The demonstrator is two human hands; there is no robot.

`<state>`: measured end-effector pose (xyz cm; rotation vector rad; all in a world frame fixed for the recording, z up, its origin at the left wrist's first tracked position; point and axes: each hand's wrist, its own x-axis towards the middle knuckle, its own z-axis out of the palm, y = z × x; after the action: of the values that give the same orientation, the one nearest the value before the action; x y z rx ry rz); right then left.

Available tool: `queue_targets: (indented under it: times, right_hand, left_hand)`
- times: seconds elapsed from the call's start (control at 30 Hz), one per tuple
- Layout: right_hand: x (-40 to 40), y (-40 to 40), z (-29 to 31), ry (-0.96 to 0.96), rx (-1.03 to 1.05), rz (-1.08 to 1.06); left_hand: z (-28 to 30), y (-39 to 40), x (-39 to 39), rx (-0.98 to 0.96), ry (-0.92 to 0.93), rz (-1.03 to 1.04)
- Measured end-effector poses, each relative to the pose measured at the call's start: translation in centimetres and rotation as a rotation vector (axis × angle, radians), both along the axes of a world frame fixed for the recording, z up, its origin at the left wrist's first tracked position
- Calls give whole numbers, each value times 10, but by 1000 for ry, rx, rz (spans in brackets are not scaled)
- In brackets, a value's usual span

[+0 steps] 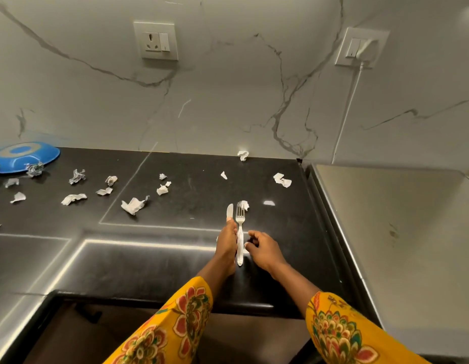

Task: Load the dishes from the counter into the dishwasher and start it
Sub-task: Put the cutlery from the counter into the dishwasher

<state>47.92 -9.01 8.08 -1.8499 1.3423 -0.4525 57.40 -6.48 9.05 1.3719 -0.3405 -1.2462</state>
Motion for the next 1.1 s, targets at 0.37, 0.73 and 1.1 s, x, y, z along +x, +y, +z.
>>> queue_targets:
  times: [0.37, 0.73, 1.1]
  right_hand:
    - [20, -40, -23, -167, 76, -164]
    - [31, -49, -18, -152, 233, -216]
    - [26, -42, -8, -173, 249, -211]
  left_hand:
    - [-9, -27, -13, -35, 4, 85]
    - [-10, -32, -9, 41, -89, 113]
    - [-11, -36, -10, 63, -53, 175]
